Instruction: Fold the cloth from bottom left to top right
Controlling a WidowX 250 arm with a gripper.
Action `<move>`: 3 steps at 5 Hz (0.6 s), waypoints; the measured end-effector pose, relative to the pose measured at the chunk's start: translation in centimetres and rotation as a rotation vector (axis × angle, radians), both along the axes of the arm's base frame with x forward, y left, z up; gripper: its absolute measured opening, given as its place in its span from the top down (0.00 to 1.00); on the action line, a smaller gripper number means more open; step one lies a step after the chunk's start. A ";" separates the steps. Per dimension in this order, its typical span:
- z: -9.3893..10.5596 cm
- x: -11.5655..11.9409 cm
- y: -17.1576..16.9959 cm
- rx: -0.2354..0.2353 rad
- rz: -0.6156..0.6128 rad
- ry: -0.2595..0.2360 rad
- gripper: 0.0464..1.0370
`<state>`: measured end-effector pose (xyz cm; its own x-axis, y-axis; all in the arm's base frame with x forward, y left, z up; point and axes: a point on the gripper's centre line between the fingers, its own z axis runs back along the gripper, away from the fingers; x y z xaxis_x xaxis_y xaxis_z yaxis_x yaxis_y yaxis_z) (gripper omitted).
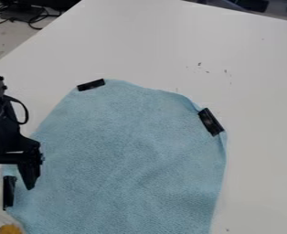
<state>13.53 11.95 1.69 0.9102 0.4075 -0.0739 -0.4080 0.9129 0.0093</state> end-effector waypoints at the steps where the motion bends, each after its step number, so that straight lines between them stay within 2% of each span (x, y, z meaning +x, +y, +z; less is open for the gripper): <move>1: -0.8 -0.3 -0.2 -0.015 -0.007 0.021 0.08; 3: -2.0 1.3 1.5 -0.041 -0.025 0.009 0.63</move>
<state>14.80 13.49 -0.27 0.9193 0.3811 -0.0984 -0.3851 0.9225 -0.0247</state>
